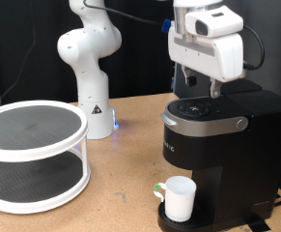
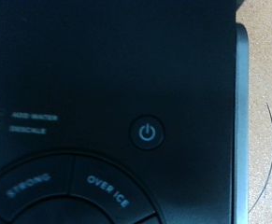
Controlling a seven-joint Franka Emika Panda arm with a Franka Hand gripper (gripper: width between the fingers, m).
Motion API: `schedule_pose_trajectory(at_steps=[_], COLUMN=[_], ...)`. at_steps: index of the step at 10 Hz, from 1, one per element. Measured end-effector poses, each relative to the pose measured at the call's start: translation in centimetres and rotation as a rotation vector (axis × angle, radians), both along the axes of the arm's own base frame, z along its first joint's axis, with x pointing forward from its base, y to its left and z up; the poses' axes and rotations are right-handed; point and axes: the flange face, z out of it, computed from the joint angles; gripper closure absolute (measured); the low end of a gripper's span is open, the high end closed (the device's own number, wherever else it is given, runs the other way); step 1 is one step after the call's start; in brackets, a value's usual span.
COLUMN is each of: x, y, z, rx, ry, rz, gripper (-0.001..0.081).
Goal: Make a cup of coffee with the keurig machine
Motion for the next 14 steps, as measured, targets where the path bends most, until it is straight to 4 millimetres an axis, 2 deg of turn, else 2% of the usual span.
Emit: schedule_pose_trajectory(at_steps=[1,2,4,5,6,7,8,9,14], x=[-0.1,-0.2,-0.5,-0.6,-0.7,-0.8,-1.0,-1.2,-1.8], y=[0.0,0.1,0.2,0.2,0.1,0.1,0.0,-0.1,-0.2], z=[-0.7,-1.3,-2.4,-2.8,-3.1,-3.4,-3.6,-3.7,-4.3], rx=[-0.004,-0.008,-0.015,-0.019,-0.026,-0.038,-0.043,-0.045,-0.053], ry=[-0.015,-0.023,-0.033,-0.04,-0.05,-0.064,-0.073,-0.076,-0.067], rz=[-0.002,-0.001,0.003,0.003,-0.007,-0.019,-0.025,-0.024,-0.025], gripper=[0.02,0.02,0.0487,0.0487,0.0663,0.0663,0.0771,0.0798,0.0805])
